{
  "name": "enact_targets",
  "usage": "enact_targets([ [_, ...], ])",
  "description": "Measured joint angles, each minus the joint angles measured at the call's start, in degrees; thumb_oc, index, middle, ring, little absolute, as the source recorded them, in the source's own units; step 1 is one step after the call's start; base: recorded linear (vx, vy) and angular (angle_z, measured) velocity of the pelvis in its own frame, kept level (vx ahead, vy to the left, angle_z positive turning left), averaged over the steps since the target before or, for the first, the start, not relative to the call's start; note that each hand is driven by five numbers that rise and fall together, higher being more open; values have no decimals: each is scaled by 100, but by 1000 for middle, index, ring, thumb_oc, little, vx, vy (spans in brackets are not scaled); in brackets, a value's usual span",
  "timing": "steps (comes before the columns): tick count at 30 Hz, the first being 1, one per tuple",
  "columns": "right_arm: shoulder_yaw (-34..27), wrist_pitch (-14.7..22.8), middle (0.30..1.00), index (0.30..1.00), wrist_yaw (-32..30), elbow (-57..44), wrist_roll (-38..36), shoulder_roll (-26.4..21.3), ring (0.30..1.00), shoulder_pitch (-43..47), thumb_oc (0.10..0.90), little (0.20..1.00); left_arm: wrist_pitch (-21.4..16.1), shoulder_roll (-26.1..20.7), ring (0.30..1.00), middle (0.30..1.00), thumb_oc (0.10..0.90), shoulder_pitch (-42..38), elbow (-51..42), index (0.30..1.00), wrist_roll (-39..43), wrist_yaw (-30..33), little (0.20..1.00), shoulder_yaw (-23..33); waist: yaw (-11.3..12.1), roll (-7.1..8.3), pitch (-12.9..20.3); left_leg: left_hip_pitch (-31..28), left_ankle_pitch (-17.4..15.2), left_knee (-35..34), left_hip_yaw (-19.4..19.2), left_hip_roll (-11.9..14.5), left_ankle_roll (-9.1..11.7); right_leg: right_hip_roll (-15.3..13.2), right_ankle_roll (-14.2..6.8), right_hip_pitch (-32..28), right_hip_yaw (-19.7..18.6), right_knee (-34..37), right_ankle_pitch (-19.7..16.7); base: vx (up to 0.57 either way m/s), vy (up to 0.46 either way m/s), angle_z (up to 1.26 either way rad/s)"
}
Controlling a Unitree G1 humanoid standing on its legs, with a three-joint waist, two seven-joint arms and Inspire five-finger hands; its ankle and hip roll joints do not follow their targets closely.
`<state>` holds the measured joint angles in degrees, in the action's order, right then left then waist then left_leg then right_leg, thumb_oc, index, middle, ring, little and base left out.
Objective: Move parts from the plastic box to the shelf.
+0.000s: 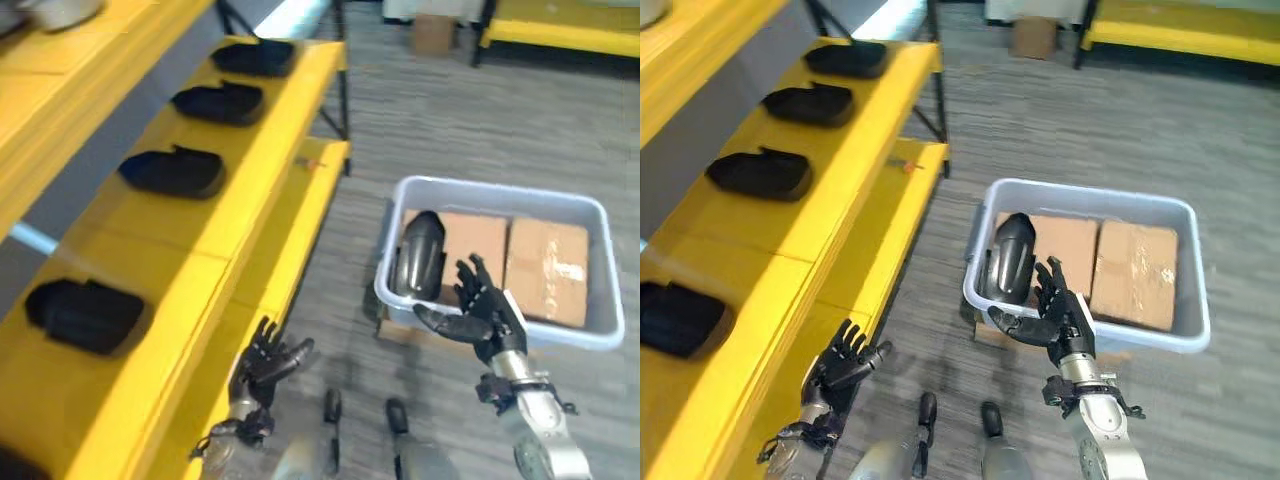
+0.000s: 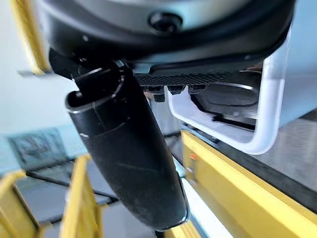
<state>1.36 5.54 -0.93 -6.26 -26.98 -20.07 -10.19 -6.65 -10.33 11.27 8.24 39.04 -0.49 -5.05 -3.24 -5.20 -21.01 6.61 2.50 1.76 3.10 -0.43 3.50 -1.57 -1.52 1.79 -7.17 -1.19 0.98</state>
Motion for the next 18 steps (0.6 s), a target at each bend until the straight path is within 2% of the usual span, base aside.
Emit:
enact_targets([
  [2, 15, -34, 1000, 1000, 8, 3, 0, 74, 1000, -103, 900, 1000, -17, -97, 1000, 1000, 900, -114, -55, 1000, -1, -2, 1000, -37, 14, 124, 30, -256, 0, -227, -140, -95, -1, -138, -30, -17, -18, -244, 158, 103, 154, -8],
  [3, 22, -35, 1000, 1000, 12, 2, -1, 186, 1000, -113, 900, 1000, -66, -153, 1000, 1000, 900, -114, -169, 1000, 0, 0, 1000, -35, 0, 208, 68, -359, 29, -304, -254, -115, -70, -221, -74, -9, -14, -377, 283, 145, 246, -27],
  [4, 97, -36, 1000, 1000, 16, -2, -1, 240, 1000, -41, 900, 1000, -133, -271, 1000, 1000, 900, -103, -268, 1000, 6, 9, 1000, -32, 20, 397, 155, -399, 166, -310, -451, -176, -332, -333, -319, 108, -42, -392, 152, 115, 184, -34],
  [9, 235, -52, 1000, 1000, 35, 0, -3, 273, 1000, 227, 900, 1000, -119, -303, 1000, 1000, 900, -35, -249, 1000, 6, 27, 1000, -67, -3, 627, 303, -533, 138, -409, -898, -169, -602, -342, -428, 75, -358, -147, -10, 63, 127, -46],
  [15, 384, -86, 1000, 1000, 46, 2, -2, 237, 1000, 501, 900, 1000, -121, -376, 1000, 1000, 900, -357, -222, 1000, 0, 123, 1000, -89, -110, 664, 317, -624, 124, -393, -932, -175, -598, -321, -426, -17, -456, -43, -38, 8, 102, -21],
  [17, 432, -96, 1000, 1000, 44, 19, -2, 225, 1000, 624, 900, 1000, -122, -453, 1000, 1000, 900, -441, -197, 1000, -5, 146, 1000, -80, -109, 667, 315, -647, 66, -371, -1045, -145, -598, -276, -426, 25, -499, -71, -39, -34, 68, -41],
  [18, 495, -97, 1000, 1000, 37, 46, -3, 206, 1000, 743, 900, 1000, -137, -482, 1000, 1000, 900, -443, -194, 1000, -4, 185, 1000, -66, -62, 667, 312, -651, 36, -379, -1208, -67, -613, -231, -433, 208, -400, -228, -44, -26, -35, -117],
])
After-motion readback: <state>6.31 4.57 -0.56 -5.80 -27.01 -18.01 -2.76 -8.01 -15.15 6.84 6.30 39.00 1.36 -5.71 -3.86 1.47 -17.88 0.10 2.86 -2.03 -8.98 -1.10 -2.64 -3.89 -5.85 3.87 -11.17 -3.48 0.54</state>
